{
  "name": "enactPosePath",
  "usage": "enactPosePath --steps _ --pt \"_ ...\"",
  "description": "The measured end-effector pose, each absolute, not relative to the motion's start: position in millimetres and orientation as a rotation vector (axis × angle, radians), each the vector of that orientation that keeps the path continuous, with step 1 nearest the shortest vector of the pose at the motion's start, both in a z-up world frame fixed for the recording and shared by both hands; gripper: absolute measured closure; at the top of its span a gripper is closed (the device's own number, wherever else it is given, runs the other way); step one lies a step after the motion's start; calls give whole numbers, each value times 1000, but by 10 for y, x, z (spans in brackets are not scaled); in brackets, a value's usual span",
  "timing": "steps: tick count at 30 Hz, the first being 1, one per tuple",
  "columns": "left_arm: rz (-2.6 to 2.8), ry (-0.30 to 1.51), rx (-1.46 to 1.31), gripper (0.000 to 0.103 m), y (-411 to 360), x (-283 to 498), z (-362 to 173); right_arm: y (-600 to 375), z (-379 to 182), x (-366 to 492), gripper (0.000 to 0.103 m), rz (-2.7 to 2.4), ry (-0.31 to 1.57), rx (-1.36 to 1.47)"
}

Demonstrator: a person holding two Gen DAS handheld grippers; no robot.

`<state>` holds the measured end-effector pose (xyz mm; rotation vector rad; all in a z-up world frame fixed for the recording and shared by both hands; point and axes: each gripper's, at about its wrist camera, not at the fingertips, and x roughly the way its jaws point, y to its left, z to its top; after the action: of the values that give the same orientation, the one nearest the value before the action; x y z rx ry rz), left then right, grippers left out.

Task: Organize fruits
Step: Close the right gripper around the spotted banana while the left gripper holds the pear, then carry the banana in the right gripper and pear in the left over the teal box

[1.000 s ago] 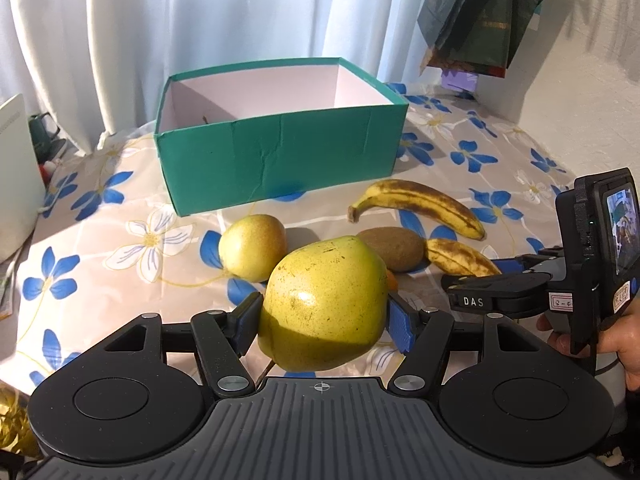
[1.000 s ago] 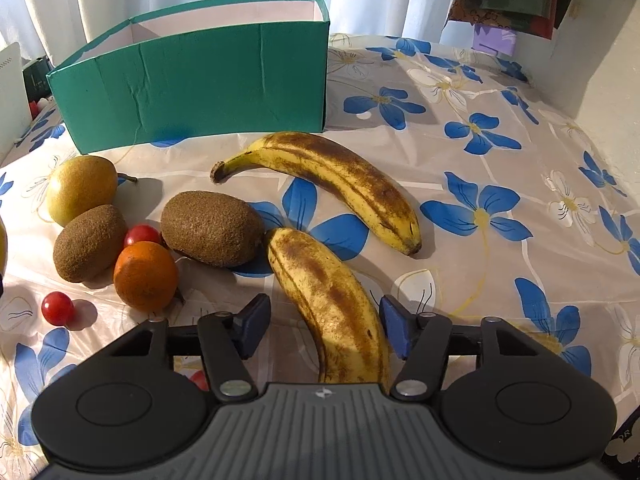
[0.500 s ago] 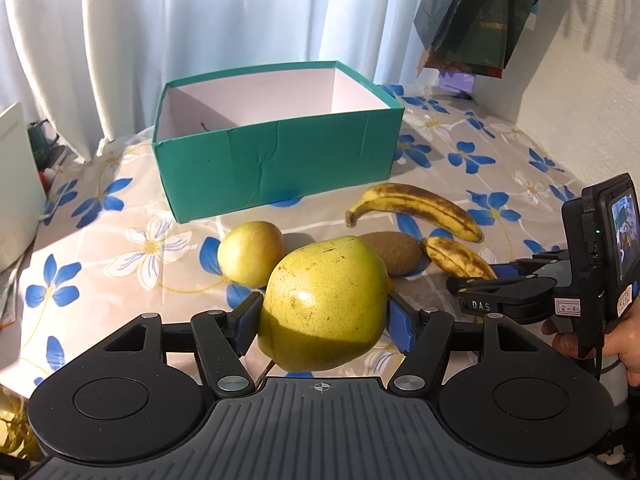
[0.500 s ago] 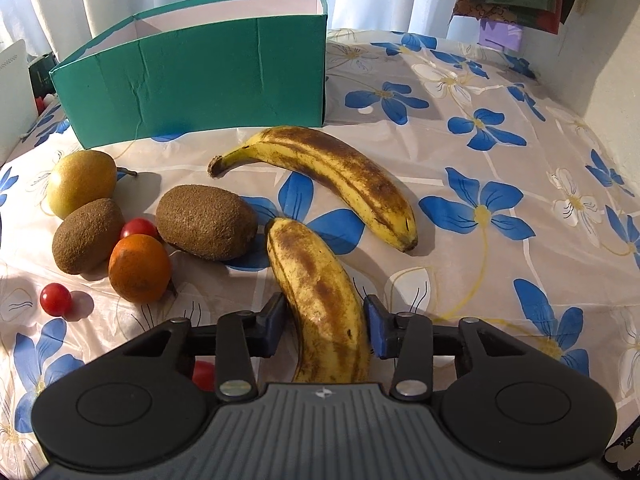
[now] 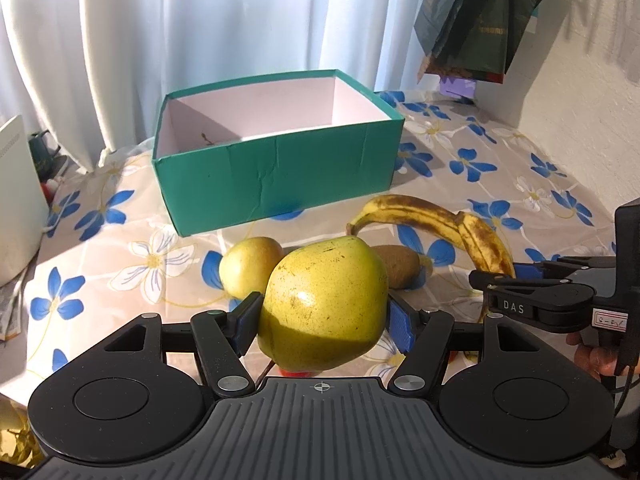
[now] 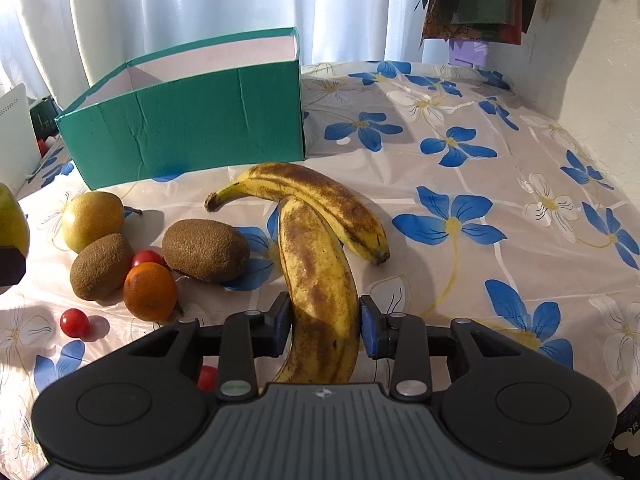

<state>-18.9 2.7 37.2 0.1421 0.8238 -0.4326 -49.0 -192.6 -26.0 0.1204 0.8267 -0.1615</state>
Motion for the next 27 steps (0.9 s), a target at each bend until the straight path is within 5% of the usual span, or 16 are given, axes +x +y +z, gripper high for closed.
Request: enactPosePath --steps 27 --pt "-253 758 129 34 -69 462 885 -1664 701 2 69 -26 635 103"
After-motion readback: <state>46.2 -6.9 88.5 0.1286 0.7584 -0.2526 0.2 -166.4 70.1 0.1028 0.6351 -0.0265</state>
